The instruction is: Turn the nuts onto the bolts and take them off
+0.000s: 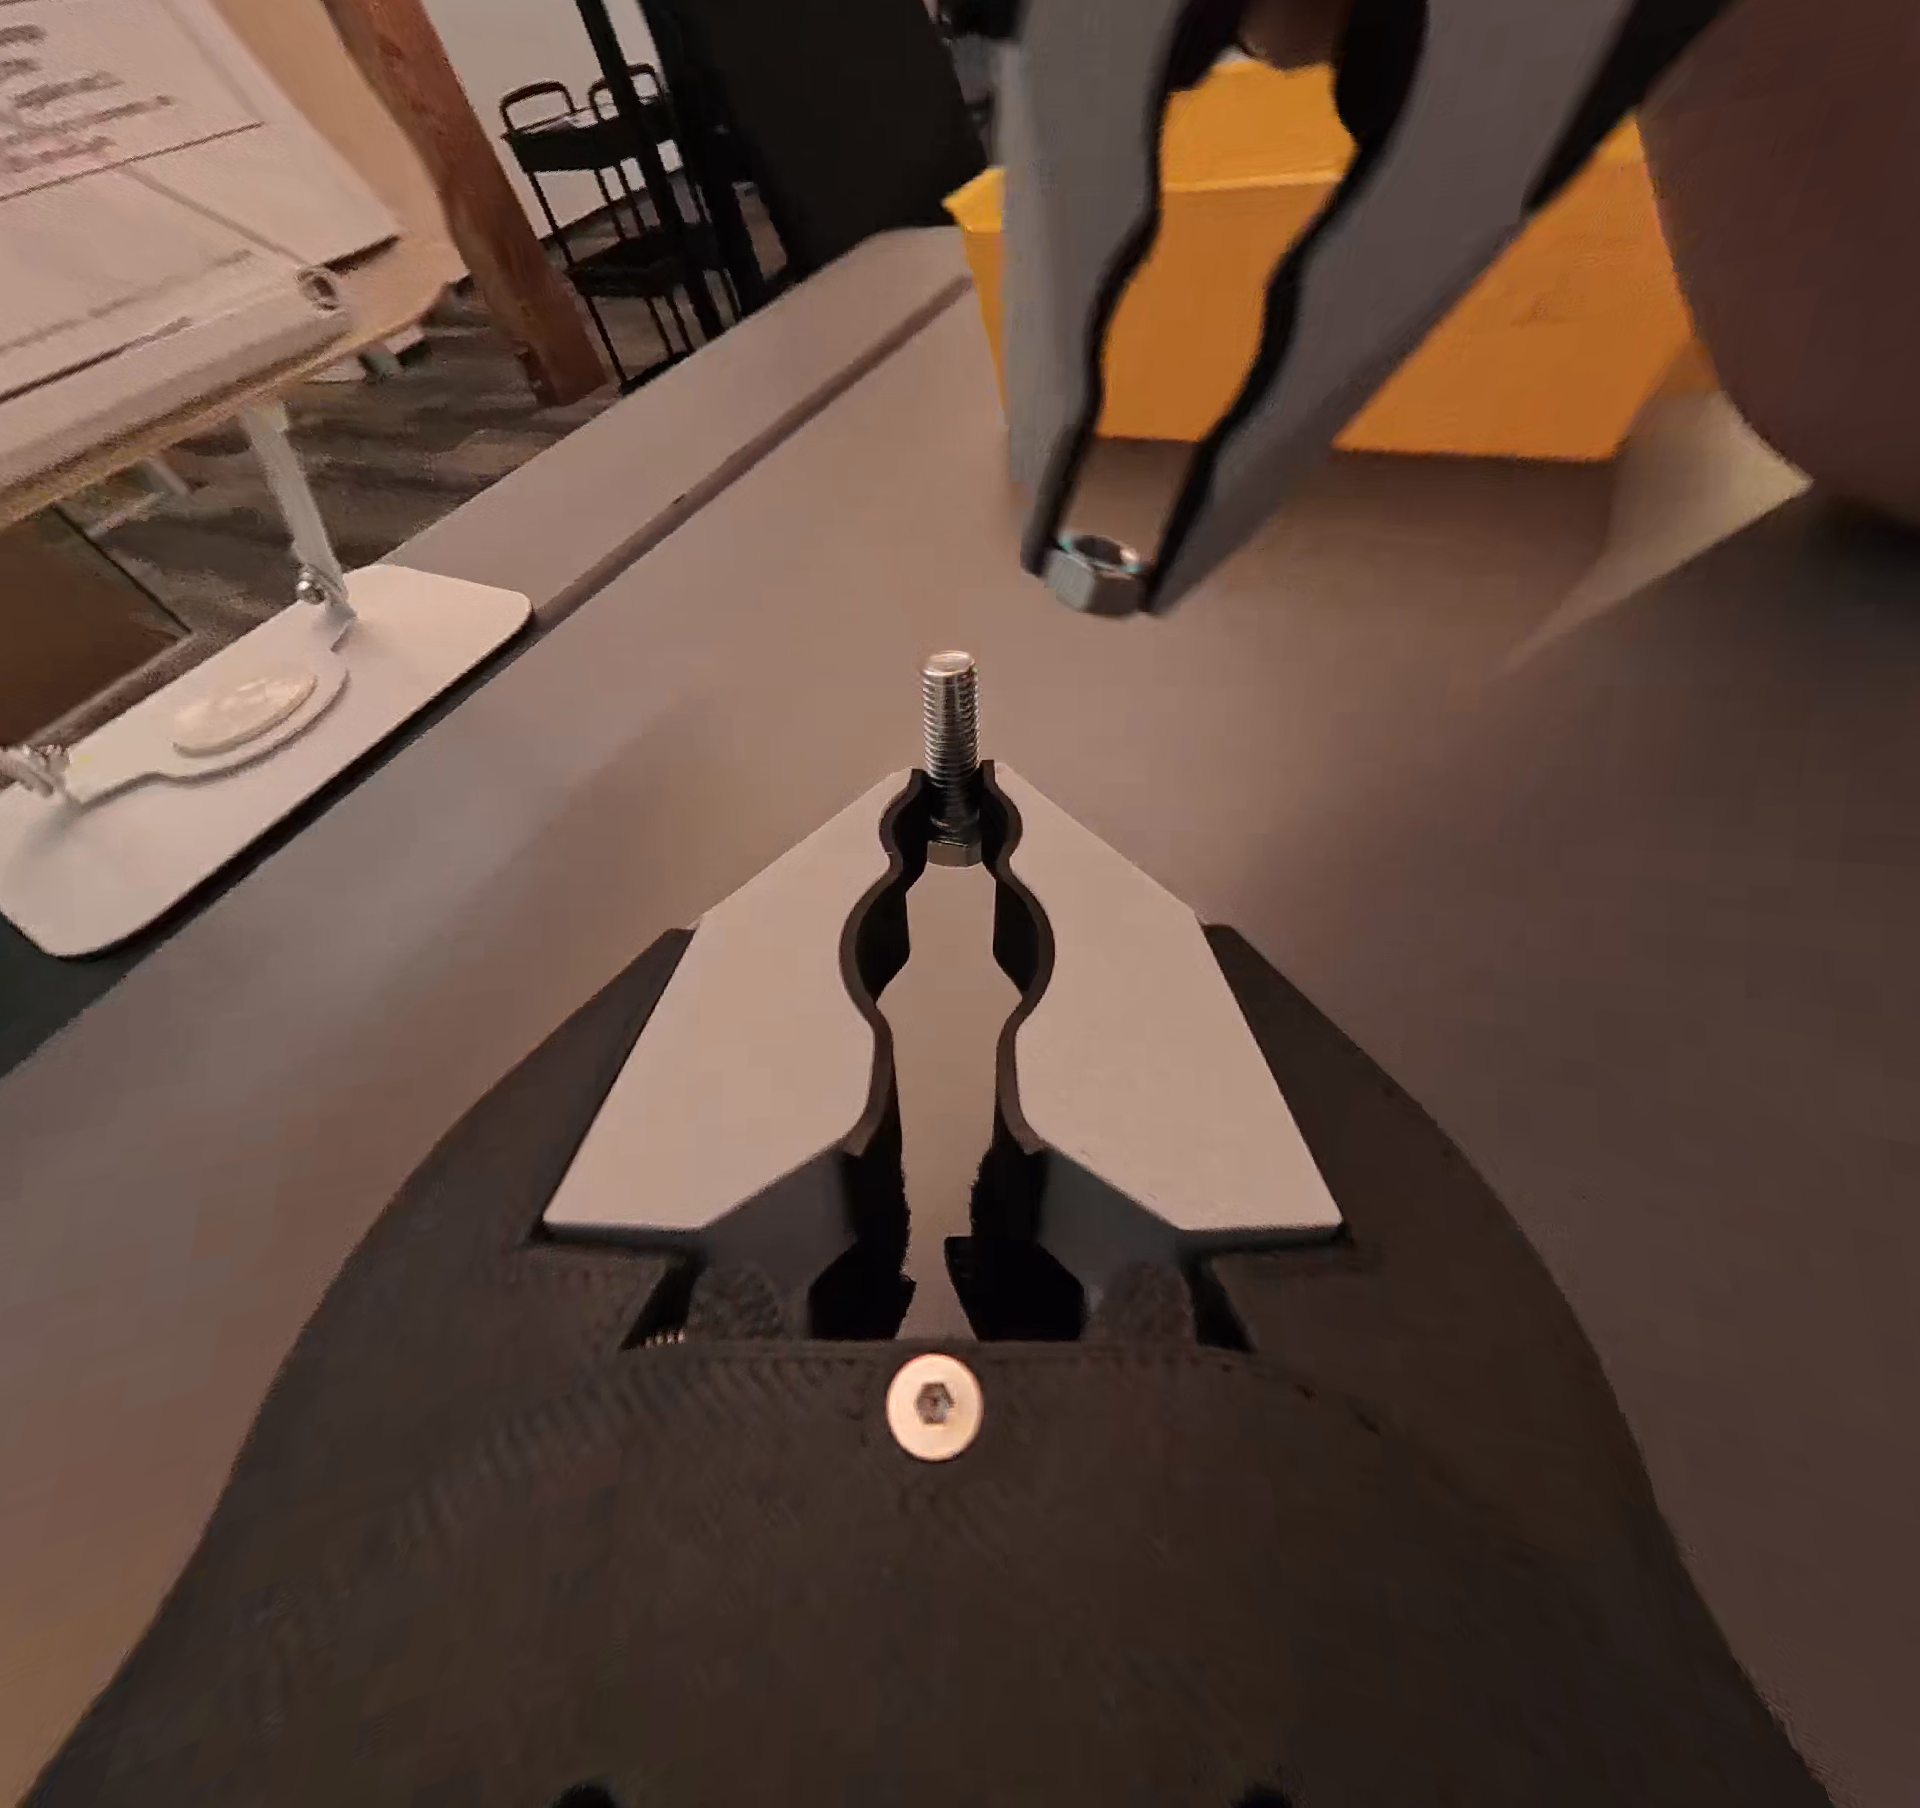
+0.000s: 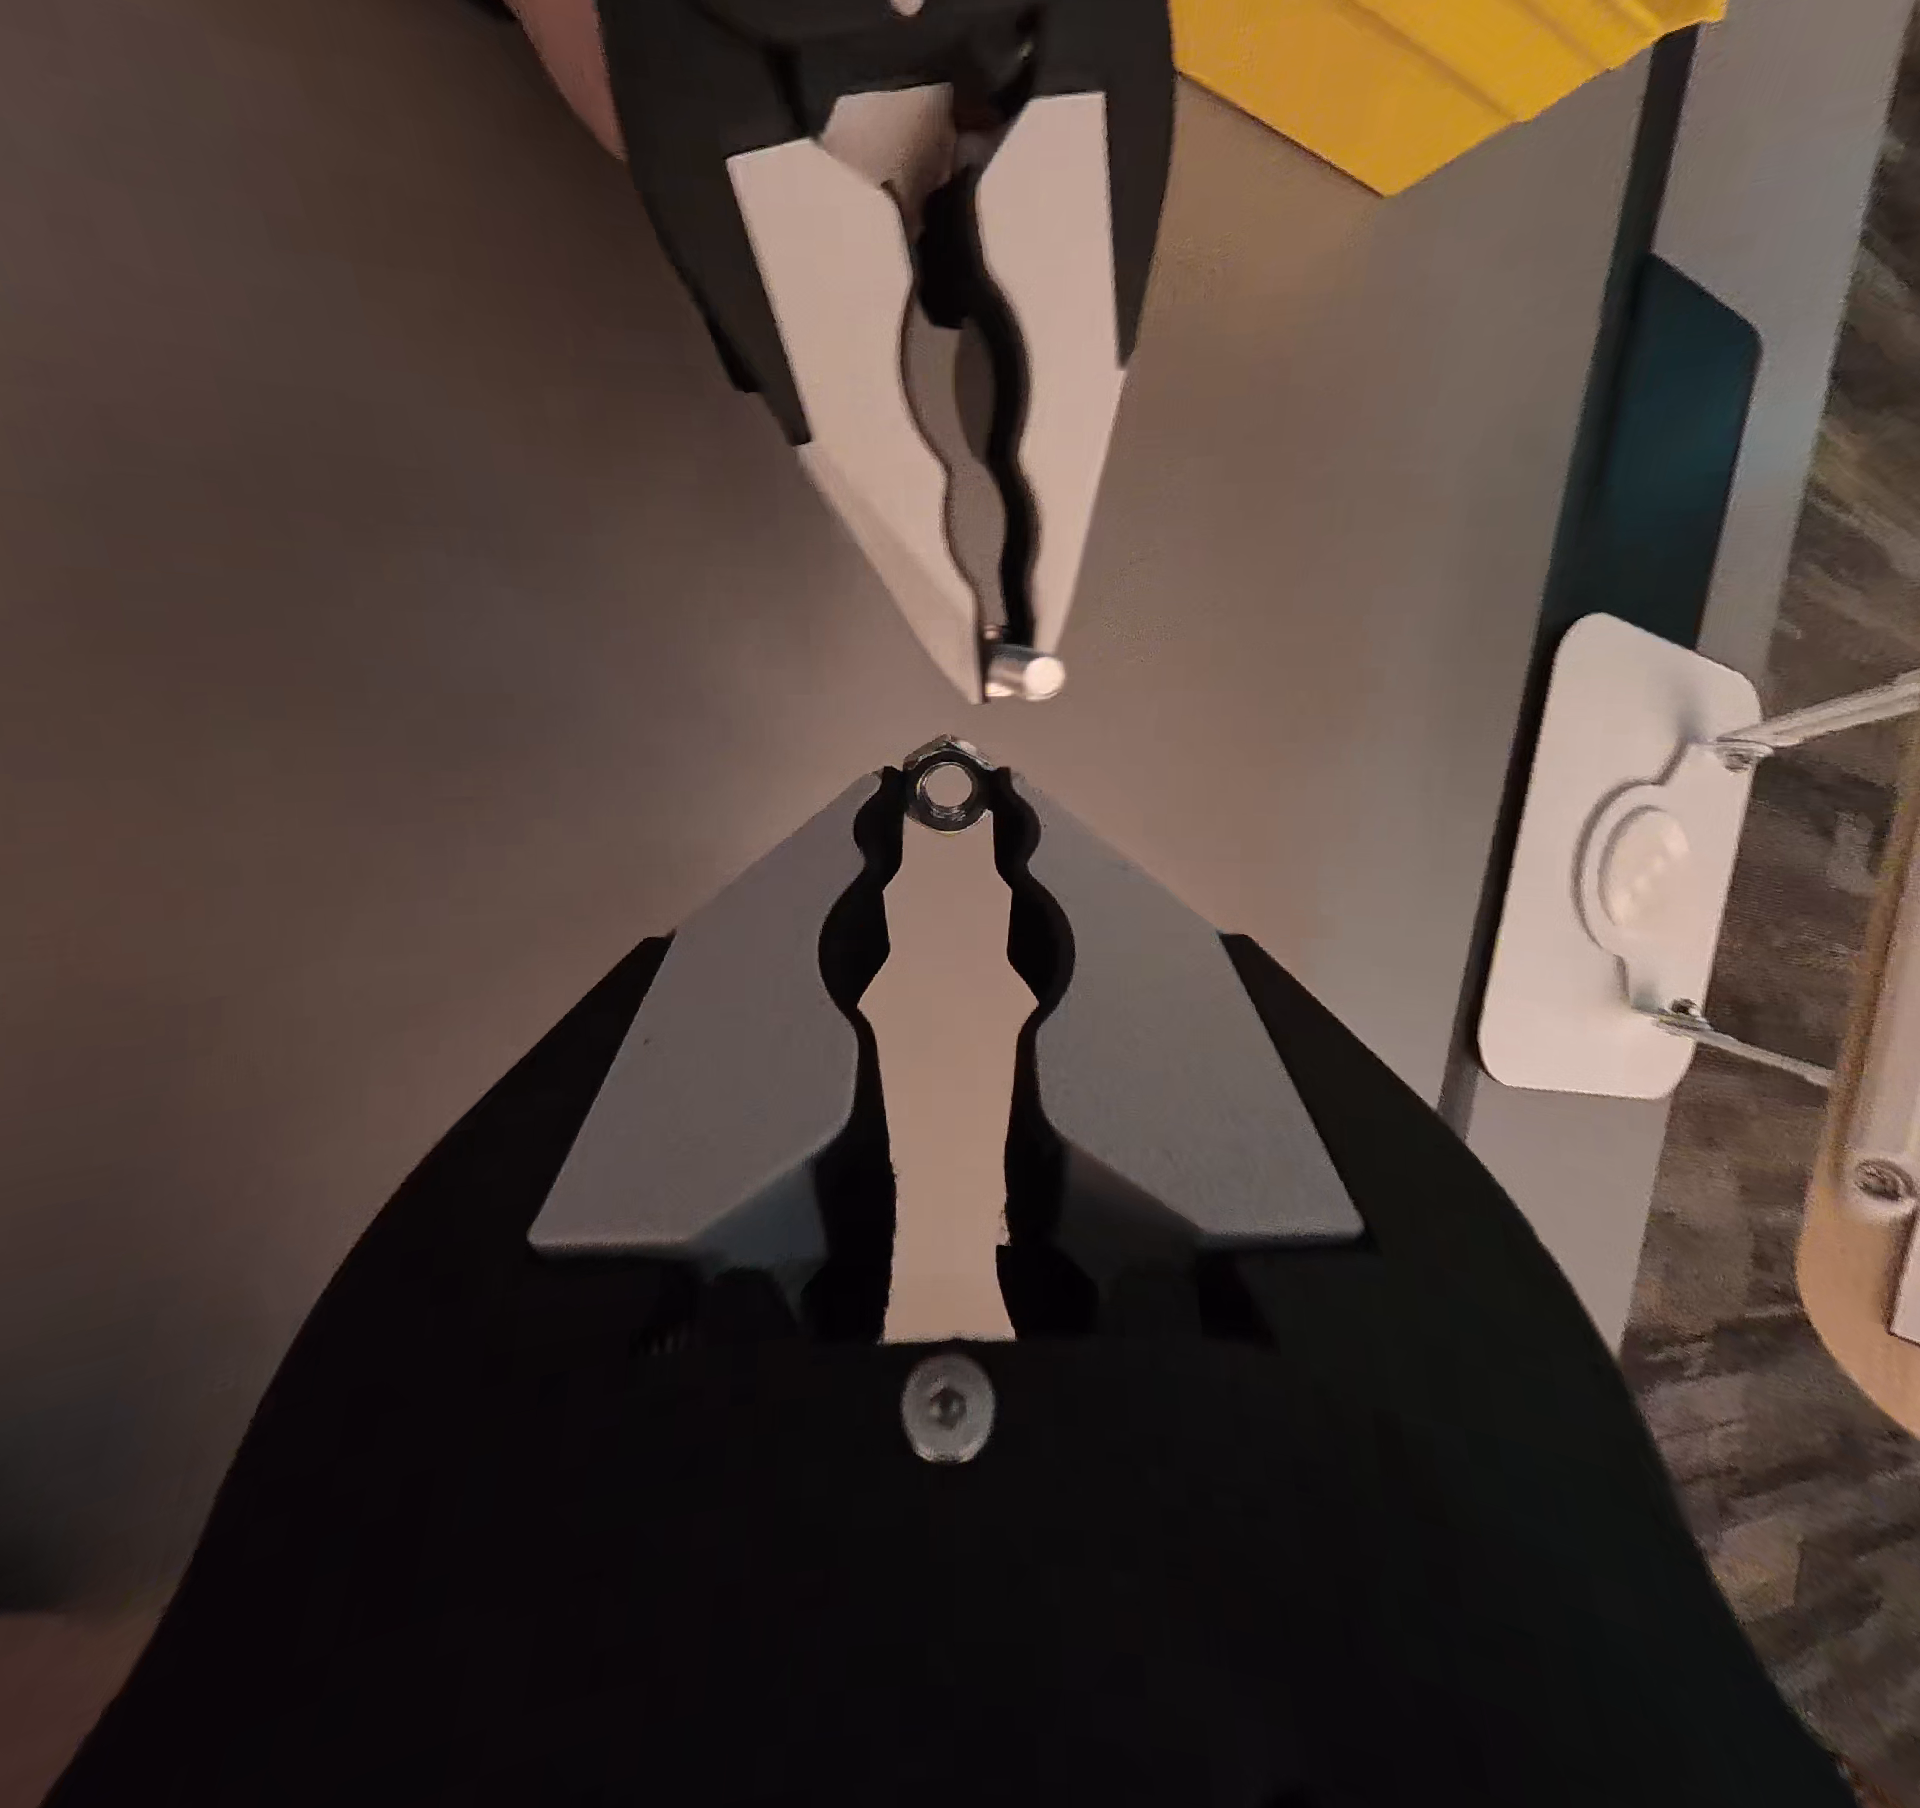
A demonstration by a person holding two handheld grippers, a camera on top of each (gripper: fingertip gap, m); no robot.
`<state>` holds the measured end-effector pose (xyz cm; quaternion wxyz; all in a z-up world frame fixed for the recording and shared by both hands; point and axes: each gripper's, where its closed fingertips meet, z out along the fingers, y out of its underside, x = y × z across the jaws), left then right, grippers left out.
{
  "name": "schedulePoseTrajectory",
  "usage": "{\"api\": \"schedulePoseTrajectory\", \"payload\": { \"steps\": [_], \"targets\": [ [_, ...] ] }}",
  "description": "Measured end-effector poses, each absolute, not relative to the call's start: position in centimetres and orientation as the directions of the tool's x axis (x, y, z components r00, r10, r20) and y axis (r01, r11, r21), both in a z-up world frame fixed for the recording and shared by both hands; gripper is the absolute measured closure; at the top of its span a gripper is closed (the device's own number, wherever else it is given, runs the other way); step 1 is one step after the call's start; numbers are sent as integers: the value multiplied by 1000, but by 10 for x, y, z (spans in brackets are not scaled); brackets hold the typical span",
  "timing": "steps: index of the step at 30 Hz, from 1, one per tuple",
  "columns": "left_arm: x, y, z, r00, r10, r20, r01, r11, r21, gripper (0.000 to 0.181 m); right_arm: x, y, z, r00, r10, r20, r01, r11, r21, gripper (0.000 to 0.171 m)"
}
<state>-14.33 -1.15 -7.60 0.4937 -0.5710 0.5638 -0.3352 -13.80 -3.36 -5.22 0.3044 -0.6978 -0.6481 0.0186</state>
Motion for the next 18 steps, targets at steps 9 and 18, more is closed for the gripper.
{"api": "schedulePoseTrajectory", "payload": {
  "steps": [9,18],
  "targets": [
    [-131,-30,-95,35,-909,-415,-405,366,-838,174,-141,-41,-59,4,877,481,925,180,-335,154],
    [-129,-39,-89,14,-878,-479,-369,440,-818,174,-139,-45,-67,-65,863,501,940,221,-260,154]
  ]
}}
